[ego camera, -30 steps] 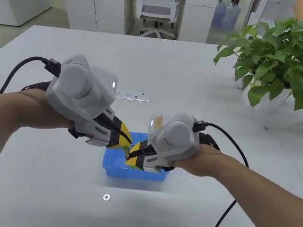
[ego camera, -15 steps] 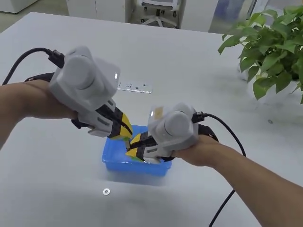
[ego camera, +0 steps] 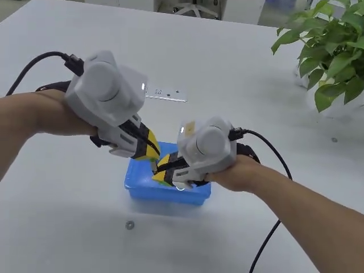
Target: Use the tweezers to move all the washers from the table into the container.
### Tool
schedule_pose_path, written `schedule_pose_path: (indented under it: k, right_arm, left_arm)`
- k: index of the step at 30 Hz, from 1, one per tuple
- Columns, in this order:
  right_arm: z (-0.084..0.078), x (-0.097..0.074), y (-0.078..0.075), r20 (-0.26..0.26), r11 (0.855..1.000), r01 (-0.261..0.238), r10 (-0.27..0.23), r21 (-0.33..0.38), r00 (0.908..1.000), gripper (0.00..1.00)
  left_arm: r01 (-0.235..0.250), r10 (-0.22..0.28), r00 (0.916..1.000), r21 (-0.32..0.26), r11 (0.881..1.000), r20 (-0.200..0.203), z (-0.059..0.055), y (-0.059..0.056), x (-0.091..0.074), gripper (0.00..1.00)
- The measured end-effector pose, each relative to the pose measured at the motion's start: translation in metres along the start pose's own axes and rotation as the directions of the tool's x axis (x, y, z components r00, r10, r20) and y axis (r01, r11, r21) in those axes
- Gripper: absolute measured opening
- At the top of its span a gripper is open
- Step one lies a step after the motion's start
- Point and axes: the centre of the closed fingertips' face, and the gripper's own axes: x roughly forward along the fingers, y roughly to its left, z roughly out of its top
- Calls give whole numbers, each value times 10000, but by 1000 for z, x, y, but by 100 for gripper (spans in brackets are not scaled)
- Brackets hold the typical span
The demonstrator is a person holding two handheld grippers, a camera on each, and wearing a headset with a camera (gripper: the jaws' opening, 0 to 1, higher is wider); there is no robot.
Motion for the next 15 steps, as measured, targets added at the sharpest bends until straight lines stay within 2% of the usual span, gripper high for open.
schedule_pose_path:
  k: [15]
  right_arm:
    - [-15,15,-4,-226,9992,-330,335,237,9992,10]
  left_arm:
    - [139,-141,9999,-245,9996,-60,-14,7,16,5]
